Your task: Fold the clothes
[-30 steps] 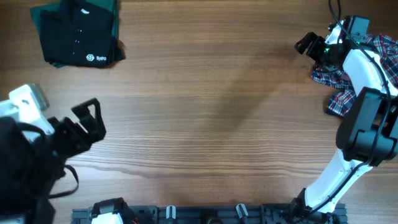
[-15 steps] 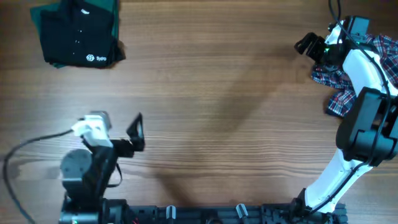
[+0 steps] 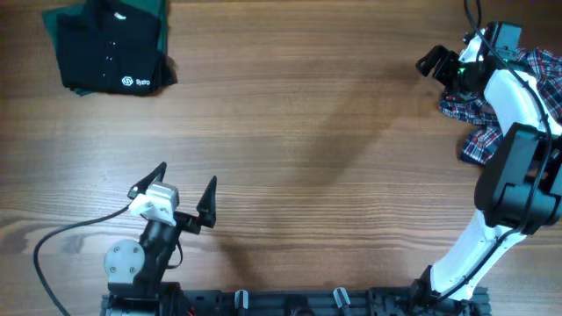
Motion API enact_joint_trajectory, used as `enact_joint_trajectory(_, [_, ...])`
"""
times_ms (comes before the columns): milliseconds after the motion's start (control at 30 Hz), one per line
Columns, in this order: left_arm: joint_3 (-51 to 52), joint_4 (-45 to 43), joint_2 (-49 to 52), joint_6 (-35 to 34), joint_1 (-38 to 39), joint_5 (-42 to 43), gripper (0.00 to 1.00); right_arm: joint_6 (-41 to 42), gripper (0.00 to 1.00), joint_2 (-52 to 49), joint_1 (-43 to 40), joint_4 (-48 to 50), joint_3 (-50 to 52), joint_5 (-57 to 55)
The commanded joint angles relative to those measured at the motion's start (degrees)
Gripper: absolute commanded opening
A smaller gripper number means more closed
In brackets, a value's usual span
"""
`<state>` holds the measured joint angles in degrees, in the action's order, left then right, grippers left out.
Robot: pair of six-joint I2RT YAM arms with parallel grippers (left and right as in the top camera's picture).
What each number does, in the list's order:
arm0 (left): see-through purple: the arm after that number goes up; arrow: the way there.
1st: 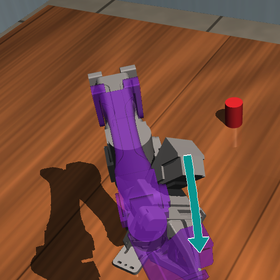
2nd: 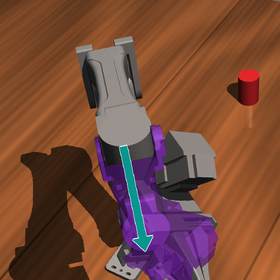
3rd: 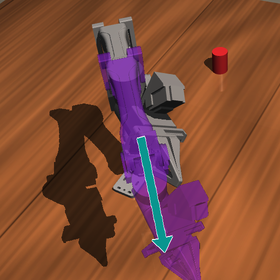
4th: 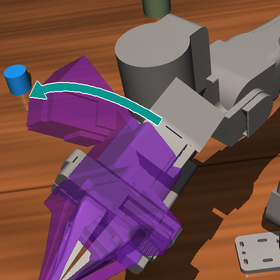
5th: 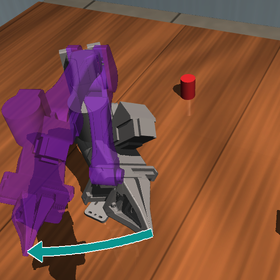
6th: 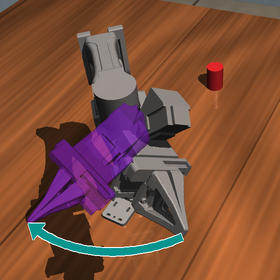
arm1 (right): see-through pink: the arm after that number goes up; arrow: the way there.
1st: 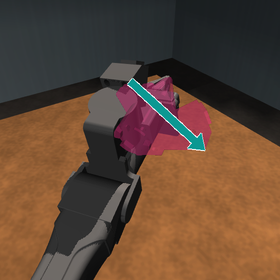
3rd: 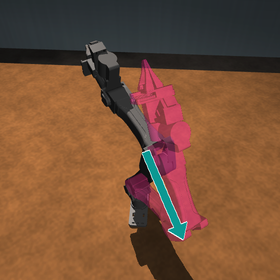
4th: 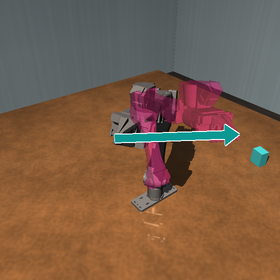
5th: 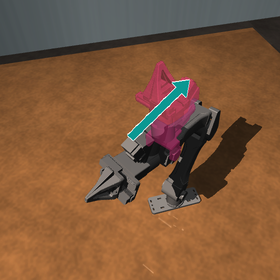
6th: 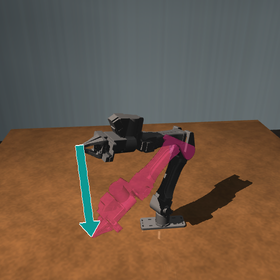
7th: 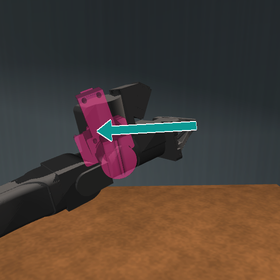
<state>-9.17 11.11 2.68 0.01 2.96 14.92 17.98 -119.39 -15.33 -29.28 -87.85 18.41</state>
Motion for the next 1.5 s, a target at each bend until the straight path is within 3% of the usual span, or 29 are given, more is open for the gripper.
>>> enact_joint_trajectory(0, [4.9, -6.7, -2.2, 1.2, 0.3, 1.2, 1.0, 0.2, 1.0, -1.1, 0.0, 0.1, -0.9, 0.7])
enact_joint_trajectory(233, [8.9, -15.2, -2.6, 1.3, 0.0, 1.1, 1.0, 0.2, 1.0, -1.1, 0.0, 0.1, -0.9, 0.7])
enact_joint_trajectory(433, [8.9, -8.0, -2.6, 1.3, -2.1, -0.6, 1.0, 0.2, 1.0, -1.1, 0.0, 0.1, -0.9, 0.7])
enact_joint_trajectory(1300, [8.9, -8.1, -2.5, 1.0, -2.1, -0.6, 1.0, 0.2, 1.0, -1.1, 0.0, 0.1, -0.9, 0.8])
enact_joint_trajectory(1467, [8.9, -8.1, -2.5, 1.0, -2.1, -0.6, 1.0, 0.2, 1.0, 5.7, 2.2, 0.1, -0.9, 0.7])
